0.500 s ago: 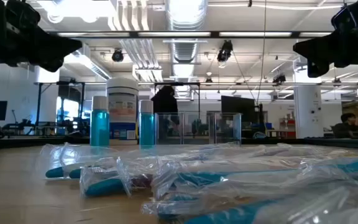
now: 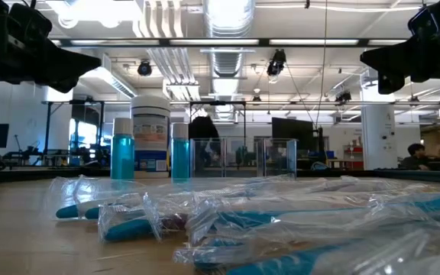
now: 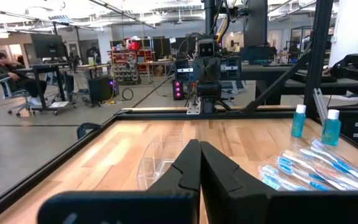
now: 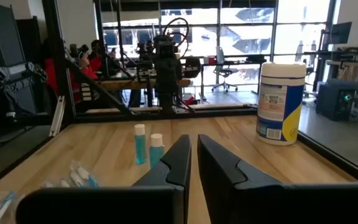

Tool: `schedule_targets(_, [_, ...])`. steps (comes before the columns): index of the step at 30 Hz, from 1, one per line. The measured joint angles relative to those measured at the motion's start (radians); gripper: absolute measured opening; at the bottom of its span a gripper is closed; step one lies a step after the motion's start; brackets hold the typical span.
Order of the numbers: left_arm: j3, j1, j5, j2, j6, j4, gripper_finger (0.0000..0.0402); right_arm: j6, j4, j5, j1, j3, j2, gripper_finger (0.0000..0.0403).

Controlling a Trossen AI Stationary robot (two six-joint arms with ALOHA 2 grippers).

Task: Pick & Place toothbrushing station

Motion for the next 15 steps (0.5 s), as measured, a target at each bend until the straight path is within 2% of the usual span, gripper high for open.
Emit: schedule_targets(15, [-0.001, 0.001, 0.000, 0.000, -0.006, 0.000, 0.0005, 0.003, 0.000, 0.000, 0.000, 0.000, 0.000, 0.0028])
